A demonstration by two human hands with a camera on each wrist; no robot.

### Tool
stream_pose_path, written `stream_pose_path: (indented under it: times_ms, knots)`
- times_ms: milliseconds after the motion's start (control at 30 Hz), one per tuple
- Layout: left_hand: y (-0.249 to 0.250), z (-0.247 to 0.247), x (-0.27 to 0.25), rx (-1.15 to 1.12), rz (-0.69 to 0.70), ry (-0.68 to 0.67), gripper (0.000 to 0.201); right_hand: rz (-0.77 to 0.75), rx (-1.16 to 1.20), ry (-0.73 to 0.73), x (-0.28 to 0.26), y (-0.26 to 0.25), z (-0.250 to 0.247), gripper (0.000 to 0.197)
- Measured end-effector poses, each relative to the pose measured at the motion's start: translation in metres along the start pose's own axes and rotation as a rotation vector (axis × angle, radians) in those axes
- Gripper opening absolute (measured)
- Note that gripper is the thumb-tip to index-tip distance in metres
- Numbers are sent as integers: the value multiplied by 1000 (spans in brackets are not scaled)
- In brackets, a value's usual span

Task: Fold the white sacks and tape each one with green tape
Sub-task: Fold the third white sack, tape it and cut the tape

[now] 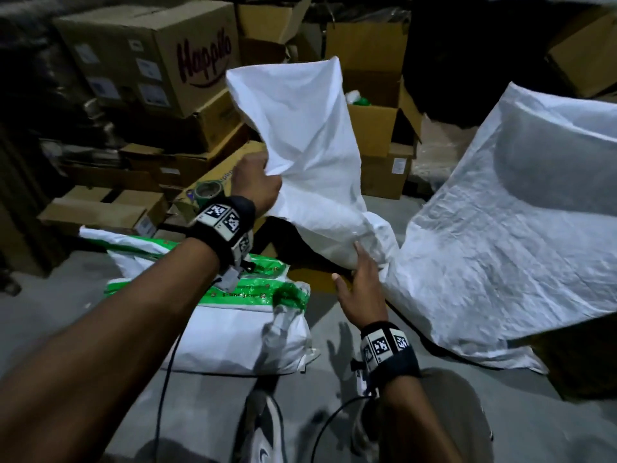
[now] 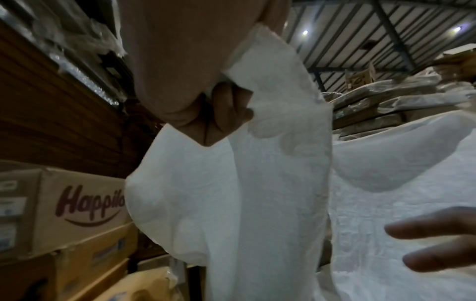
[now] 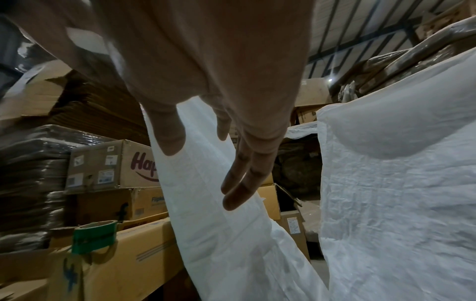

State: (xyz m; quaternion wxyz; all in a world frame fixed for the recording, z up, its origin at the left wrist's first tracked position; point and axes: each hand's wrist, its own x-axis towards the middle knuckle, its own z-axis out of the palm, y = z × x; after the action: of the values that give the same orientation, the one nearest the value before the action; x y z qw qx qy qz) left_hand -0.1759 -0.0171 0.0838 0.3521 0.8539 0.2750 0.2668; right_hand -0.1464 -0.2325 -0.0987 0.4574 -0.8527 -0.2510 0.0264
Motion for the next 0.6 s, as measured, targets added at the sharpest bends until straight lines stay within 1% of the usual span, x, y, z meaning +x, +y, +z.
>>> stream_pose_path:
  times_ms: [33,67,133,167,200,233,300,367,467,533,600]
  knots:
    - [1,6,-2,-16,-6,-18,40,6,11,7,0,1,1,74]
    - [3,14,-5,-41,-25,-31,37,10,28,10,-2,2,1,74]
    - [9,29,-7,-126,-81,-38,16,0,85,15,-10,4,0,72]
    - [14,37,-5,-170,-92,-37,9,-10,132,20,-12,5,-3,70]
    - [17,47,0,-214,-94,-41,6,-17,181,23,-10,6,-6,67]
    - [21,58,7,-264,-91,-59,4,-19,211,29,-4,5,-10,65]
    - [28,79,23,-357,-79,-112,19,-11,209,23,24,5,-19,63]
    - [37,94,31,-349,-51,-172,21,26,217,4,59,-1,-29,62]
    - [55,98,35,-354,-106,-243,7,0,253,30,102,-40,-54,67]
    - [66,89,41,-330,-171,-282,9,0,222,33,120,-81,-77,70]
    - [74,80,54,-300,-282,-352,13,64,118,-28,128,-119,-96,74]
